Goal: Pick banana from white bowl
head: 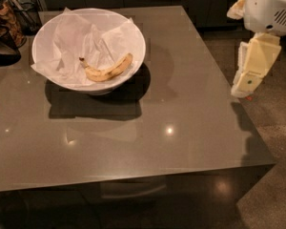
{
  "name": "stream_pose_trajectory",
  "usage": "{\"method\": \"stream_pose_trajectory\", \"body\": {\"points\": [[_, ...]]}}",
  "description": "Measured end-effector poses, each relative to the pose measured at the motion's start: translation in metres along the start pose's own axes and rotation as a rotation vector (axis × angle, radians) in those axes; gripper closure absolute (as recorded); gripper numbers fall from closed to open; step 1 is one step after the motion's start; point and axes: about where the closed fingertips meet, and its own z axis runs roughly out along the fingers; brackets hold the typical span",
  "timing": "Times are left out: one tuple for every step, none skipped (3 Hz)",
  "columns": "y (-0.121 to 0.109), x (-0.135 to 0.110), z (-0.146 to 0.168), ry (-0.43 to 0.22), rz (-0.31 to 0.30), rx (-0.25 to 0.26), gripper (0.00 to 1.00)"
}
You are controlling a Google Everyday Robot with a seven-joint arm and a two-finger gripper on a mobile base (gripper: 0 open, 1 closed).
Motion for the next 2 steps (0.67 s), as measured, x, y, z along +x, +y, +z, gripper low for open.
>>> {"method": "stream_pose_trajectory", "body": {"points": [[-0.019, -0.029, 0.002, -0.050, -0.052, -0.014, 0.00], [-0.030, -0.059, 0.008, -0.055, -0.135, -0.033, 0.00]]}}
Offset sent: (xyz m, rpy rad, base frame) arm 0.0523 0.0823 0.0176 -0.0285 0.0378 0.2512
